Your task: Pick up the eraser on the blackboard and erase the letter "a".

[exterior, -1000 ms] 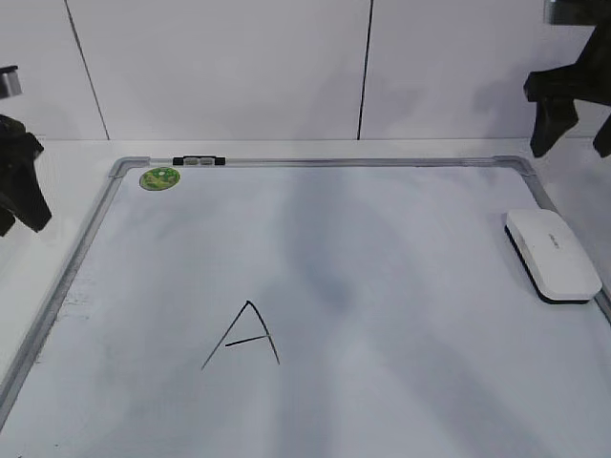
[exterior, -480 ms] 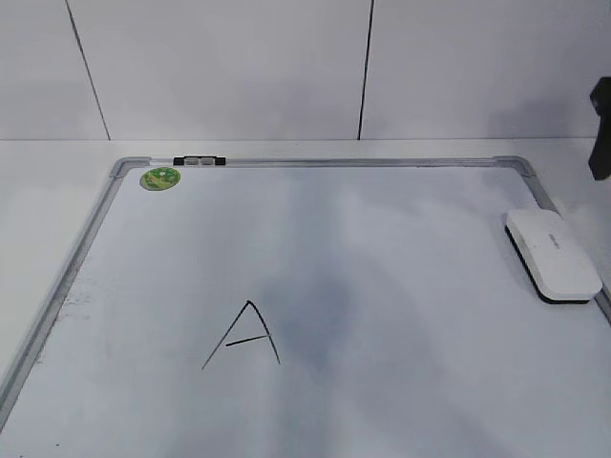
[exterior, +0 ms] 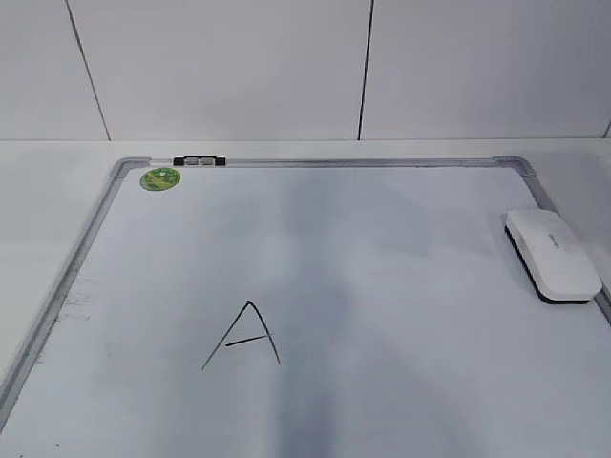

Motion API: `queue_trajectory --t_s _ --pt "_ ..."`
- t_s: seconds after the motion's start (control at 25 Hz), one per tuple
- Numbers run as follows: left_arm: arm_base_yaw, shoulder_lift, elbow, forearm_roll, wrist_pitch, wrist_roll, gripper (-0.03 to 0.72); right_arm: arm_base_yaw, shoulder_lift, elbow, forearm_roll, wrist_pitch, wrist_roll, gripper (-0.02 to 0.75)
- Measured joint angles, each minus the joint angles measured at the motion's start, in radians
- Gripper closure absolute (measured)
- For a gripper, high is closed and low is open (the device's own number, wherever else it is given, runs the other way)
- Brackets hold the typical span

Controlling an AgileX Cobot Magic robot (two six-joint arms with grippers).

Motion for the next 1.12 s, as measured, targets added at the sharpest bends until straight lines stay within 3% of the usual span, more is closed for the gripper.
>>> queue_trajectory --t_s 0.48,0.92,1.12 --pt "0.0 -0.428 0.334 -0.02 0.005 -0.002 0.313 0.0 -0.436 0.2 0.011 0.018 -0.002 0.146" --pt "0.0 -0.723 0.558 -0.016 -0.005 -0.003 0.314 0.0 -0.85 0.438 0.01 0.031 -0.002 0.157" --pt "0.0 -0.753 0.584 -0.002 -0.053 -0.005 0.314 0.0 -0.931 0.548 -0.02 0.026 -0.002 0.157"
